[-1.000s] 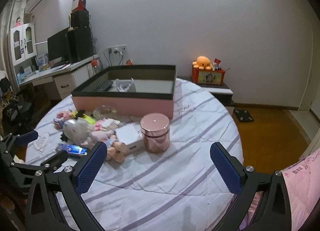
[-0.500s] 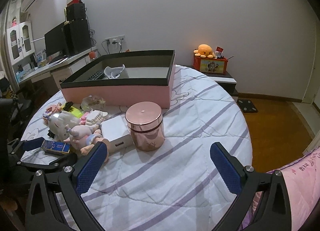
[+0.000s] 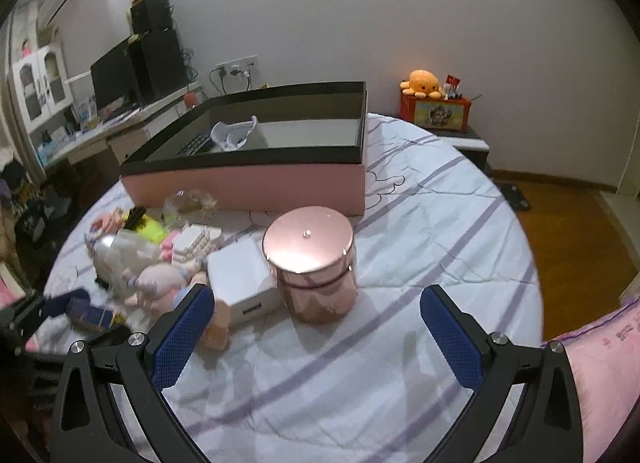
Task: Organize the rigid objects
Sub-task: 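Grasp the blue box with the left tool while the right tool grasps the rose-gold jar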
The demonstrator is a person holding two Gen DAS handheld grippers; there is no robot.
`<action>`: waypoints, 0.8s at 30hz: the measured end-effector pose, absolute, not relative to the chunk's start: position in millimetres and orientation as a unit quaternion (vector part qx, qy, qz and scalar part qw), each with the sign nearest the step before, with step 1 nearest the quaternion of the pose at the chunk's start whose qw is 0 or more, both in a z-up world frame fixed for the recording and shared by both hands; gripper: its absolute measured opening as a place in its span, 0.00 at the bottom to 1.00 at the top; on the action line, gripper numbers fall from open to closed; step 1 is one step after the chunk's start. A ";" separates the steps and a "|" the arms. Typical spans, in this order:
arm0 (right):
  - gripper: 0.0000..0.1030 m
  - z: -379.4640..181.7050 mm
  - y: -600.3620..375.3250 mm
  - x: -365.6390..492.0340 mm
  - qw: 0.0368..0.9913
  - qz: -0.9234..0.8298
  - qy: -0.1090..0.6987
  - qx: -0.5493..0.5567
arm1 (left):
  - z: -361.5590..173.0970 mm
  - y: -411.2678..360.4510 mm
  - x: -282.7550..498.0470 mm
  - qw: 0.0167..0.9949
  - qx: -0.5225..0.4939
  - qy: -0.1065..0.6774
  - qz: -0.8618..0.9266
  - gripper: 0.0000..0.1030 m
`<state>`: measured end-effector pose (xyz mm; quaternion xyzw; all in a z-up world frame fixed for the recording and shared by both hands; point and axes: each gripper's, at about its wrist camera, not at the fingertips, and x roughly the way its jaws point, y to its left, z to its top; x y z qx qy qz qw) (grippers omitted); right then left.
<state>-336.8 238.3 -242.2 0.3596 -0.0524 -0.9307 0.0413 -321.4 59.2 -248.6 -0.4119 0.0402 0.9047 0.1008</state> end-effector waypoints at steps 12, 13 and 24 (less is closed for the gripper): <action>0.68 -250.4 247.7 -363.7 0.031 -0.916 -0.075 0.393 | -230.9 40.5 -321.5 0.108 -0.389 0.036 0.914 0.82; 0.67 -250.3 247.5 -365.5 0.032 -0.915 -0.076 0.395 | -230.7 40.3 -320.5 0.111 -0.388 0.036 0.914 0.82; 0.49 -251.0 246.3 -368.6 0.058 -0.910 -0.078 0.404 | -217.9 35.8 -315.4 0.119 -0.376 0.037 0.918 0.82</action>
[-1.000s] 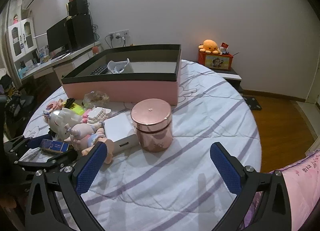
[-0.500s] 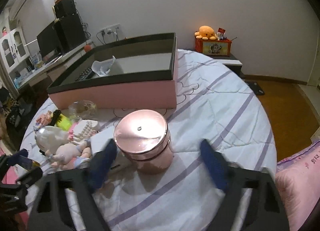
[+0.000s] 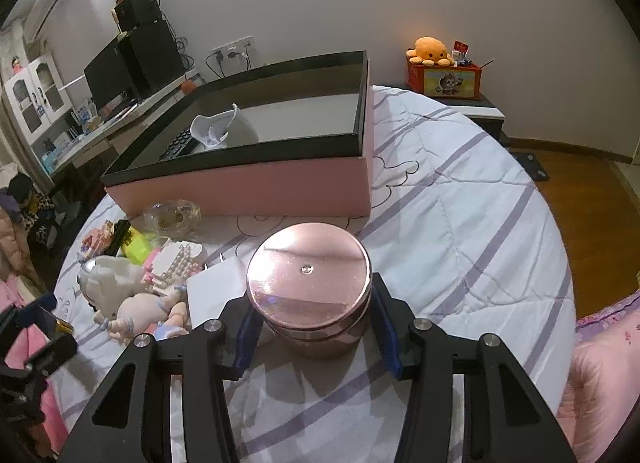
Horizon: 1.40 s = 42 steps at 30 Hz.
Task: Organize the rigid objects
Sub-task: 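Grasp the blue box with the left tool while the right tool grasps the rose-gold jar, then lower the blue box and rose-gold jar into the pink box and release both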
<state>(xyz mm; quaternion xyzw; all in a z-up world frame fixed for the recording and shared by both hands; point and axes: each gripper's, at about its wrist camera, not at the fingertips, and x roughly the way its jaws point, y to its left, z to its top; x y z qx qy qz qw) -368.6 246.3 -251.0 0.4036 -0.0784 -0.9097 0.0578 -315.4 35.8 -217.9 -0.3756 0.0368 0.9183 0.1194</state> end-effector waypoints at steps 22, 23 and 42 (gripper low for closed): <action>0.48 -161.6 206.7 -314.6 0.081 -0.954 -0.024 0.288 | -144.8 32.5 -295.8 0.134 -0.278 0.018 0.951 0.82; 0.48 -157.4 206.2 -311.6 0.080 -0.957 -0.023 0.278 | -140.7 33.2 -296.3 0.135 -0.274 0.021 0.952 0.82; 0.48 -99.4 193.0 -314.8 0.096 -0.976 -0.001 0.193 | -70.2 39.2 -326.9 0.122 -0.170 0.002 0.978 0.82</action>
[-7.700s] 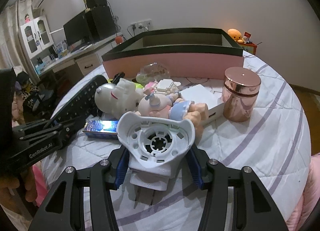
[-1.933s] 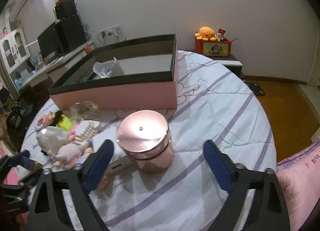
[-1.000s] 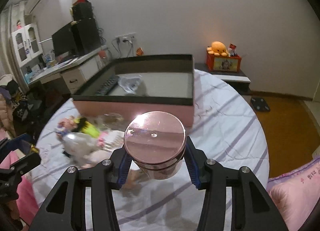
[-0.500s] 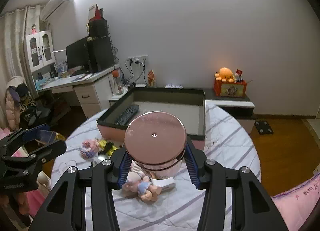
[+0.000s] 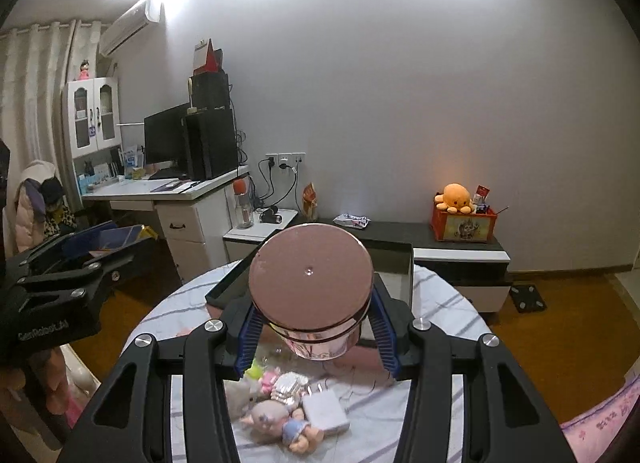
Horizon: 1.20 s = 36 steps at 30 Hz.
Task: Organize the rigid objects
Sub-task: 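Lower the blue box and rose-gold jar into the pink box and release both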
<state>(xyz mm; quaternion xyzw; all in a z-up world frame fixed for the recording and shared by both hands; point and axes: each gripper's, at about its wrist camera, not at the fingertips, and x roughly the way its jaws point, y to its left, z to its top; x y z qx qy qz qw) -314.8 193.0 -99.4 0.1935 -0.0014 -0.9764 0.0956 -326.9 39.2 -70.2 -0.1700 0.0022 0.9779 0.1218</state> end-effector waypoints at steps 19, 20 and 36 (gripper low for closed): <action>0.49 -133.6 211.8 -426.4 0.079 -0.970 0.012 0.230 | -111.0 59.7 -457.6 0.102 -0.200 0.016 0.974 0.82; 0.48 -140.0 213.5 -434.2 0.078 -0.968 0.010 0.237 | -116.6 60.4 -465.0 0.103 -0.209 0.017 0.972 0.82; 0.49 -227.7 219.0 -498.0 0.076 -0.924 0.017 0.373 | -200.8 81.7 -525.2 0.106 -0.350 0.037 0.930 0.82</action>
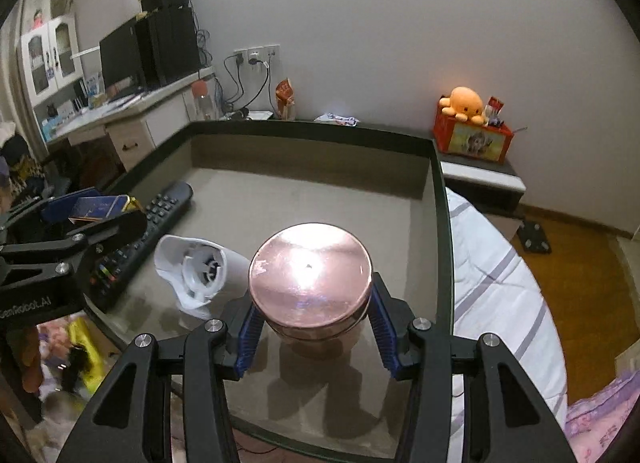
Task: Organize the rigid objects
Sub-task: 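Lower the blue box and rose-gold jar into the pink box and release both, then withdraw both tools from the box toward the remaining objects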
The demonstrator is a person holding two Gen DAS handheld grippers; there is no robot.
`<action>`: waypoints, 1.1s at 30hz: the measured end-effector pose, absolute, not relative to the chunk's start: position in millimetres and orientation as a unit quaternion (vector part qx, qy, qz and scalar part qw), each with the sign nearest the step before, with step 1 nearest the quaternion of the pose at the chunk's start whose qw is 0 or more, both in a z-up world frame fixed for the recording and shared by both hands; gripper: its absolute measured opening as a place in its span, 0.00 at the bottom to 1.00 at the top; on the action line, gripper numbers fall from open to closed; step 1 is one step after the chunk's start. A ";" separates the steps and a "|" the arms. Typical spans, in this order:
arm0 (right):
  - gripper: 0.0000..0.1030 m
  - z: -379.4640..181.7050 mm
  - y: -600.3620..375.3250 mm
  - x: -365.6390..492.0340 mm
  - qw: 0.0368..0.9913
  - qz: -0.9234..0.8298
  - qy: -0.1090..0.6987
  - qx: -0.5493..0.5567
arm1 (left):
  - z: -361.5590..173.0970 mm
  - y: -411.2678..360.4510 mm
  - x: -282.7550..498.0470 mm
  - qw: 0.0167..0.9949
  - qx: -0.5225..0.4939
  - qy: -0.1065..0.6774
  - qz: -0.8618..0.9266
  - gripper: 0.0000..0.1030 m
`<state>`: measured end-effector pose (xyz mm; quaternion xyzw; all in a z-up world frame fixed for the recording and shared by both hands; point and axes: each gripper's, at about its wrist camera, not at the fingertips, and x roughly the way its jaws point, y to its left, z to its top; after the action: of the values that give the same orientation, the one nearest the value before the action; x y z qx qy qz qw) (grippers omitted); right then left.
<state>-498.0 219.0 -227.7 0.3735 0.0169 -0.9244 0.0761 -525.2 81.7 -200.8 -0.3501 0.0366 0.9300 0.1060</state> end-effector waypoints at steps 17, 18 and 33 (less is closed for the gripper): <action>0.52 -226.3 211.6 -496.6 0.065 -0.915 0.037 0.397 | -205.4 76.9 -520.5 0.091 -0.385 0.047 0.917 0.91; 0.53 -225.7 211.4 -496.2 0.064 -0.915 0.035 0.398 | -202.3 75.6 -517.9 0.089 -0.380 0.047 0.919 0.91; 0.81 -126.1 204.0 -393.9 0.047 -0.963 0.028 0.264 | -98.2 16.9 -386.6 0.052 -0.214 -0.004 0.976 1.00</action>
<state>-393.9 204.0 -126.1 0.2639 0.0276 -0.9630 0.0468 -386.6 16.9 -98.2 -0.2137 -0.0041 0.9755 0.0515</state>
